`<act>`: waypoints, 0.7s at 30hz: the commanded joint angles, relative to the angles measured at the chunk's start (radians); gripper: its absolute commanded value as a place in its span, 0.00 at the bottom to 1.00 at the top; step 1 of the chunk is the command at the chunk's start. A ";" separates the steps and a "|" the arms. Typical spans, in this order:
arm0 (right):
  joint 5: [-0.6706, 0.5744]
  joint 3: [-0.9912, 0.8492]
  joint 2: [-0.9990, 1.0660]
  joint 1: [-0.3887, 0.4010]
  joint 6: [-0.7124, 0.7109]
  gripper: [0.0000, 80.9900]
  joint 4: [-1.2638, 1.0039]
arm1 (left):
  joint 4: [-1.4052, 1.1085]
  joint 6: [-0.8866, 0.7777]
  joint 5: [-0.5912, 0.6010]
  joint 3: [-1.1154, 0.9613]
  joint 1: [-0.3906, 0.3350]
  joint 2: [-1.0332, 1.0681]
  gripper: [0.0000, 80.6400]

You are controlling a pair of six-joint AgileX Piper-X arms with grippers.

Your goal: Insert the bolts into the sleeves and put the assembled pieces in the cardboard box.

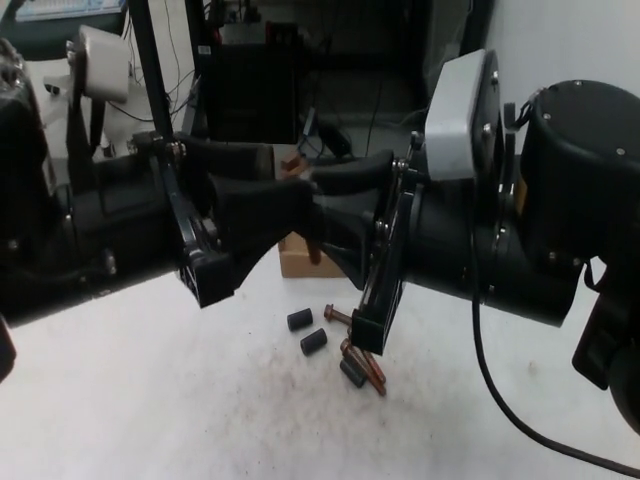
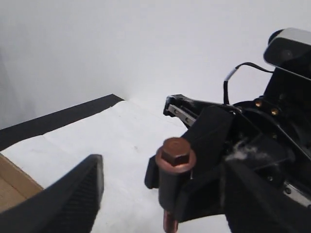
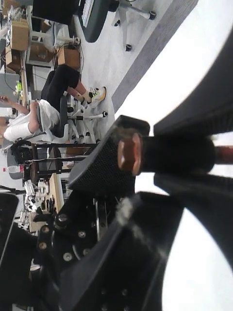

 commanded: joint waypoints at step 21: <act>0.229 -0.152 0.033 -0.179 0.123 0.01 0.507 | 0.065 0.005 -0.396 -0.052 0.113 -0.151 0.00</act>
